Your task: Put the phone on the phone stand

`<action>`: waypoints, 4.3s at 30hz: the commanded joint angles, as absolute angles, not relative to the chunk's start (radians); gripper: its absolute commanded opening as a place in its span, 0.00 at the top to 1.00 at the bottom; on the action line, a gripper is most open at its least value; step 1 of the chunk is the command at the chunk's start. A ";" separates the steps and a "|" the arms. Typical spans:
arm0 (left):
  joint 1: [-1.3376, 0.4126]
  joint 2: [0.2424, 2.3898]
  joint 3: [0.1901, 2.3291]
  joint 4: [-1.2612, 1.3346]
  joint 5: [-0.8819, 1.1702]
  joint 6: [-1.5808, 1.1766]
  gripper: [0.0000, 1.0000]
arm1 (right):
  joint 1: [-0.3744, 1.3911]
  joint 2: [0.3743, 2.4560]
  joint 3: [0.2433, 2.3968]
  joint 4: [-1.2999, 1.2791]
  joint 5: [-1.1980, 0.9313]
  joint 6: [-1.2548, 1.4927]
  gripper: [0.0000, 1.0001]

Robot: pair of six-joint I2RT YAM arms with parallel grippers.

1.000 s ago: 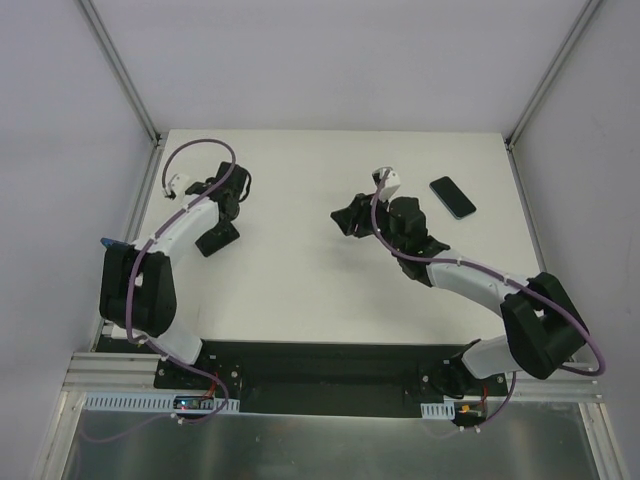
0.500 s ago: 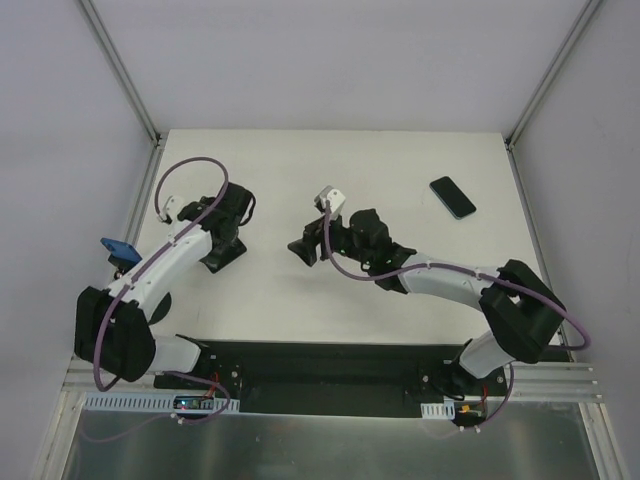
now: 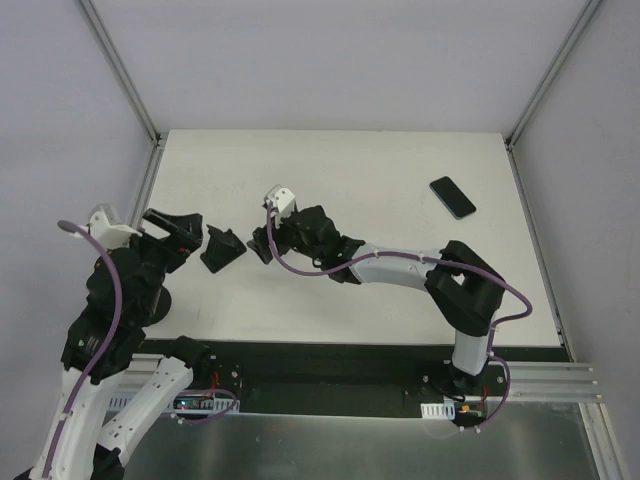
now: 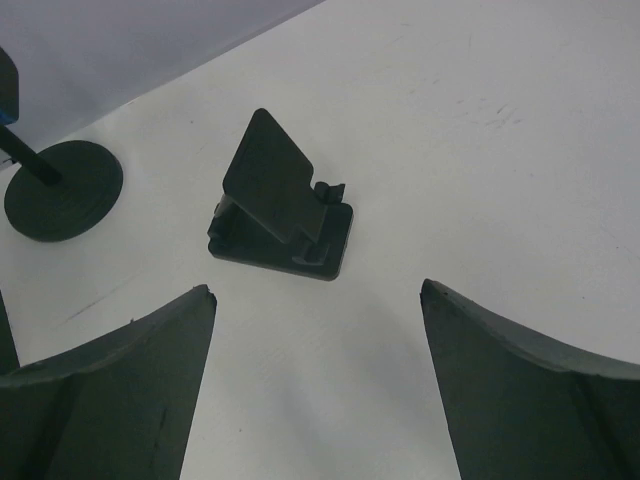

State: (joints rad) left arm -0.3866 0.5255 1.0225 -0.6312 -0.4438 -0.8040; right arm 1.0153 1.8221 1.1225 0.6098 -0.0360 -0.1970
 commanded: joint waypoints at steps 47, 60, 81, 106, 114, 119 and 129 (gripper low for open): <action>-0.393 0.480 1.227 -0.597 -0.253 -0.463 0.18 | 1.195 2.106 1.704 0.078 -0.109 -0.624 0.99; -0.391 0.631 1.431 -0.586 -0.152 -0.465 0.24 | 1.322 2.230 1.847 0.054 0.052 -0.833 0.99; -0.393 0.586 1.356 -0.565 -0.216 -0.449 0.23 | 1.344 2.201 1.743 0.104 0.060 -0.844 0.93; -0.393 0.906 1.161 0.053 0.058 -0.528 0.38 | 0.800 1.433 1.069 0.342 0.252 -0.145 0.15; -0.406 1.316 1.252 0.411 0.267 -0.500 0.37 | 0.206 1.425 1.081 0.218 0.144 0.345 0.14; -0.430 1.538 1.337 0.574 0.288 -0.480 0.27 | 0.014 1.560 1.149 0.204 0.126 0.545 0.15; -0.430 1.706 1.348 0.584 0.434 -0.474 0.09 | -0.169 1.880 1.445 -0.023 0.091 0.407 0.14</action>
